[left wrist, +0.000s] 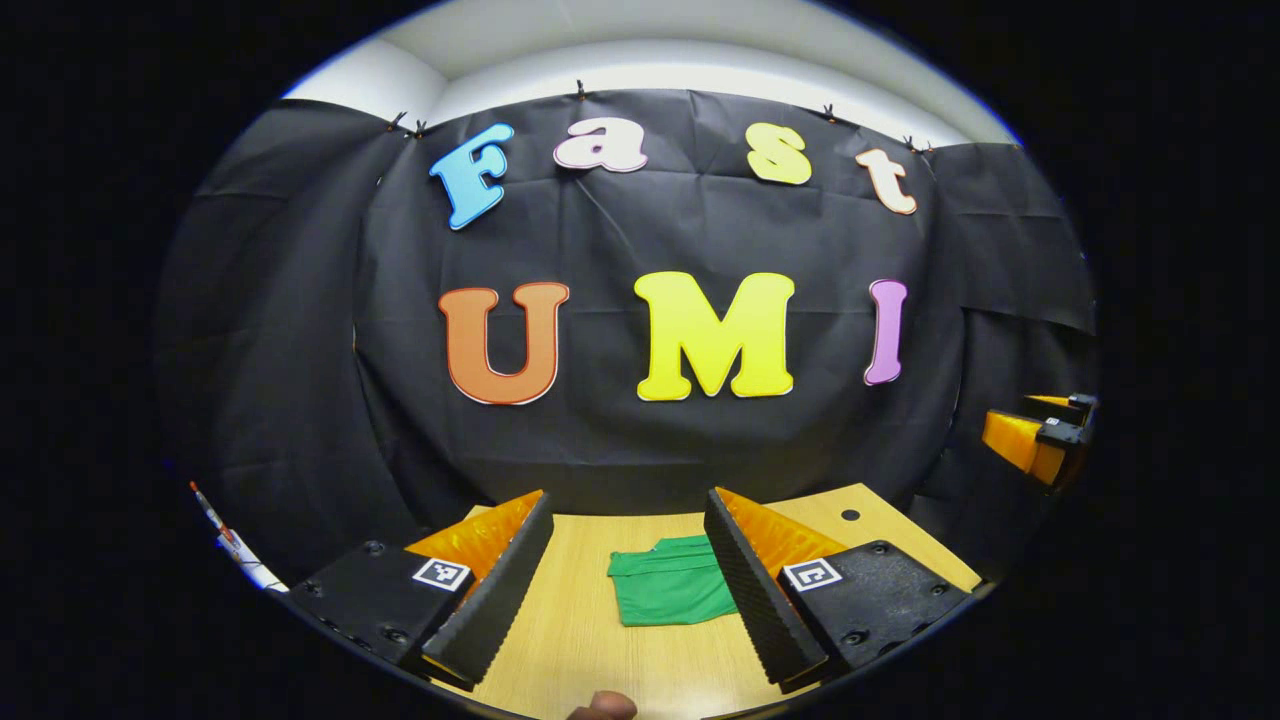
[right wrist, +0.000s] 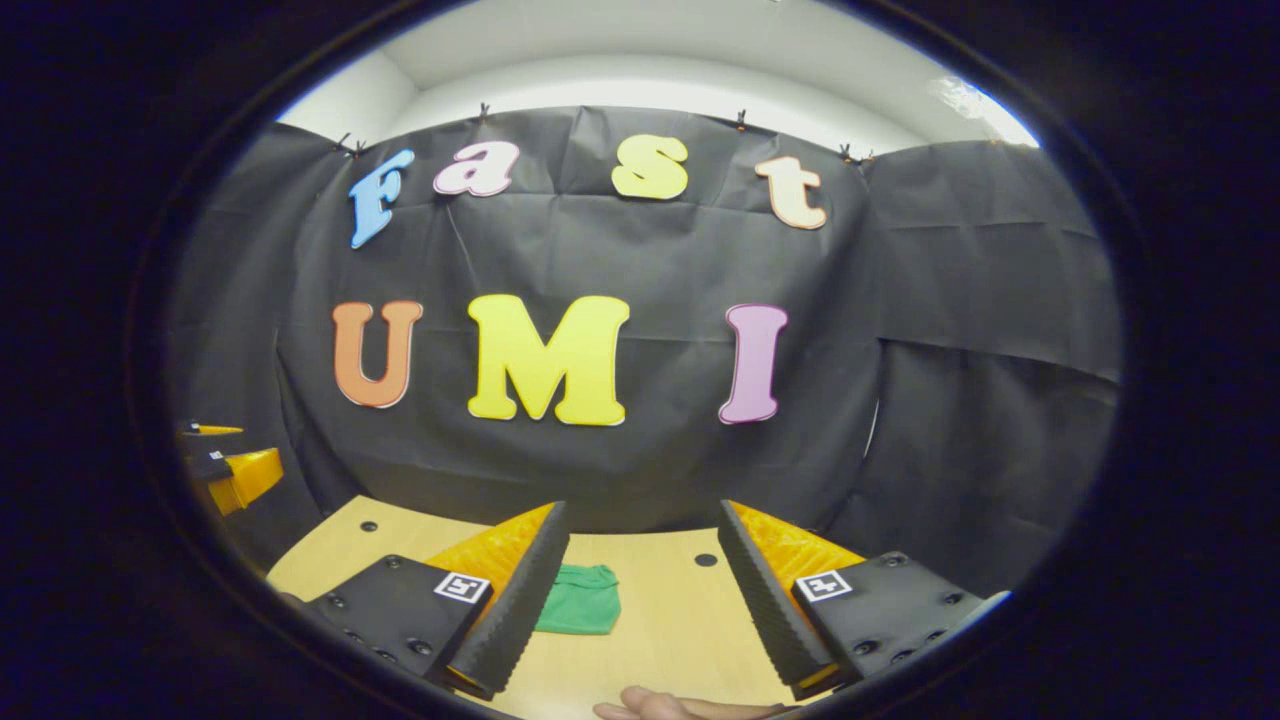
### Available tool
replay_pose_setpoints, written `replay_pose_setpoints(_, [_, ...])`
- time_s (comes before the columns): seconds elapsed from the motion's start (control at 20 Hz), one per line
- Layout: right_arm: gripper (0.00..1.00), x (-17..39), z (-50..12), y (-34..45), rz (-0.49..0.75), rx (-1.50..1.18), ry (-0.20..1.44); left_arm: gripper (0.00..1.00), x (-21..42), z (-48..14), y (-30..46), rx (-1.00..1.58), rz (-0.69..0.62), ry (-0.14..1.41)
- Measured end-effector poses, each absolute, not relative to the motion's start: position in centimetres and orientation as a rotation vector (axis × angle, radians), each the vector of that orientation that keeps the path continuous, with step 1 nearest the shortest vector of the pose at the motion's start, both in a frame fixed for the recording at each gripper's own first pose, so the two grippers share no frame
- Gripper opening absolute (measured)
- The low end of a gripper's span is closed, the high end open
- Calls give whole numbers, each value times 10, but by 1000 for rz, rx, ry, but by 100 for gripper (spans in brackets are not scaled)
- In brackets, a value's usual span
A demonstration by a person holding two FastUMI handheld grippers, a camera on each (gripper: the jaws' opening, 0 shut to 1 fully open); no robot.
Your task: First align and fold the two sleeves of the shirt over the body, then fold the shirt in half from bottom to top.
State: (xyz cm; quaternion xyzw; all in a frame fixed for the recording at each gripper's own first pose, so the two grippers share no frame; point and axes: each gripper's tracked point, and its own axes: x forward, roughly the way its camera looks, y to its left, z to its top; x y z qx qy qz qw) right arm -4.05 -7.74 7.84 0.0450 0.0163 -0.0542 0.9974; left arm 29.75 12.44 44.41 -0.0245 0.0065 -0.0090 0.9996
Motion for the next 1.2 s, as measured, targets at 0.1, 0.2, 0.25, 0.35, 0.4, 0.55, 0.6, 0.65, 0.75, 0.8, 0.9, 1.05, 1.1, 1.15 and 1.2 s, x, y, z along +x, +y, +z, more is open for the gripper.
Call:
replay_pose_setpoints(0.1, [95, -43, 67, -64, -88, 70, 49, 98, 291, 438, 121, -61, -24, 17])
replay_pose_setpoints(0.2, [95, -41, 60, -47, -43, 61, 63, 98, 288, 430, 116, -70, -32, 26])
replay_pose_setpoints(0.25, [94, -43, 57, -41, -31, 68, 75, 98, 289, 423, 115, -68, -33, 37])
replay_pose_setpoints(0.35, [95, -40, 49, -32, -5, 78, 105, 98, 292, 415, 113, -72, -32, 64])
replay_pose_setpoints(0.4, [94, -38, 47, -31, -4, 75, 115, 98, 293, 414, 112, -80, -40, 67])
replay_pose_setpoints(0.55, [95, -30, 47, -28, 3, 76, 120, 98, 296, 415, 115, -85, -39, 59])
replay_pose_setpoints(0.6, [95, -29, 46, -25, 8, 76, 124, 98, 299, 413, 116, -88, -40, 61])
replay_pose_setpoints(0.65, [93, -28, 45, -23, 10, 75, 128, 98, 301, 410, 115, -91, -44, 72])
replay_pose_setpoints(0.75, [95, -22, 45, -22, 17, 75, 127, 98, 305, 403, 118, -84, -37, 91])
replay_pose_setpoints(0.8, [95, -22, 47, -19, 22, 77, 124, 100, 305, 401, 119, -80, -31, 100])
replay_pose_setpoints(0.9, [95, -21, 49, -17, 25, 82, 119, 99, 307, 398, 119, -90, -40, 109])
replay_pose_setpoints(1.05, [95, -20, 44, -14, 33, 82, 129, 99, 305, 403, 118, -82, -42, 97])
replay_pose_setpoints(1.1, [93, -20, 43, -13, 36, 79, 134, 99, 306, 405, 116, -81, -46, 91])
replay_pose_setpoints(1.15, [95, -20, 42, -14, 37, 78, 137, 99, 306, 405, 114, -82, -55, 91])
replay_pose_setpoints(1.2, [96, -20, 41, -13, 37, 78, 140, 98, 306, 402, 115, -84, -58, 93])
